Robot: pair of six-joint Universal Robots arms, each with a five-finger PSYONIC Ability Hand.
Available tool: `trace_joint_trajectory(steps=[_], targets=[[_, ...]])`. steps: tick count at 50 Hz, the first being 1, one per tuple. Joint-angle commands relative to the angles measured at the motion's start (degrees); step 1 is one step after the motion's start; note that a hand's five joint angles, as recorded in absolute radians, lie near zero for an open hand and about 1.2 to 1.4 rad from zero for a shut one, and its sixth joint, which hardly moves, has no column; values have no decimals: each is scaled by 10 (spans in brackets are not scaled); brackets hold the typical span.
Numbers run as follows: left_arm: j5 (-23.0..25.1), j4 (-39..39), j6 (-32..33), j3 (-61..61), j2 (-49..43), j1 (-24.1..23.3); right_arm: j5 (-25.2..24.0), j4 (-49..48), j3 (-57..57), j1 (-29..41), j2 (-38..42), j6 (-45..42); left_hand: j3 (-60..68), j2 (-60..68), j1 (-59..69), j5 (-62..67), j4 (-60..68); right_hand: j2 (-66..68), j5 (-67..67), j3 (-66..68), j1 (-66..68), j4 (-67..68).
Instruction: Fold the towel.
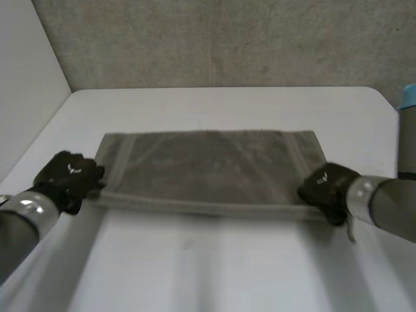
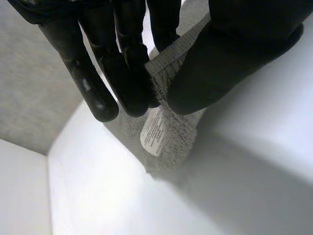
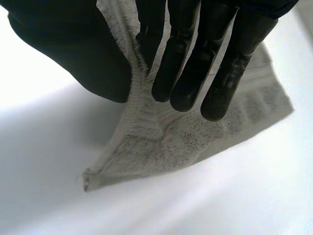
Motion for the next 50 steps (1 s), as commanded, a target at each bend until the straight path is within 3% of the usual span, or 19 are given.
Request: trace_joint_trajectory(steps=[1,6,8,13,19,24,28,35,36,37,38,39,40,41,42,48,50], targets=[[52,-122,1,1,77,10,-2,30,24,-3,-74,-69,103,103,127,112,103,123,136,121,245,115],[64,-60,-7,16,63,13,-1,-68,2,0,-32,-74,103,103,127,112,103,123,136,121,245,115],[57,6,-3,35,5,5,3,-102,-6,3,-8,-76,103,103,127,112,103,123,136,121,245,115],[40,54,-6,67,-59,-10,14,-202,-45,8,64,-77,103,103,127,112,103,123,136,121,245,115],[-40,140,-8,187,-212,-64,40,-336,-97,19,164,-80,103,103,127,112,103,123,136,121,245,115],[-62,196,-6,242,-275,-78,34,-421,-122,22,212,-77,103,103,127,112,103,123,136,121,245,115],[-66,225,-4,273,-309,-88,15,-504,-140,22,249,-77,103,103,127,112,103,123,136,121,245,115],[-69,238,-3,328,-380,-97,-9,-541,-172,22,304,-78,103,103,127,112,103,123,136,121,245,115],[-69,238,-3,328,-381,-97,-10,-542,-181,22,313,-78,103,103,127,112,103,4,17,2,126,-4],[-69,238,-3,334,-388,-98,-10,-542,-181,22,313,-78,18,18,42,28,18,2,16,1,125,-6],[-69,238,-3,334,-388,-98,-8,-542,-188,22,319,-78,17,17,41,27,17,-171,-158,-173,-48,-179],[-70,238,-2,338,-394,-98,-7,-542,-192,22,322,-74,-214,-214,-190,-205,-214,-332,-319,-334,-210,-340],[-72,239,-2,341,-396,-98,-7,-542,-192,22,322,-74,-420,-420,-396,-410,-420,-334,-321,-336,-212,-342],[-72,239,-2,341,-396,-98,-7,-544,-196,22,319,-67,-422,-422,-398,-412,-422,-521,-507,-522,-398,-529],[-75,239,-2,342,-396,-98,-6,-547,-198,19,315,-65,-593,-593,-569,-584,-594,-577,-564,-579,-455,-585],[-94,240,-23,336,-364,-102,-1,-561,-182,15,271,-32,-597,-597,-573,-588,-597,-577,-564,-579,-455,-585],[-96,240,-40,329,-346,-102,5,-560,-157,13,226,27,-597,-597,-573,-588,-597,-577,-564,-579,-455,-585]])
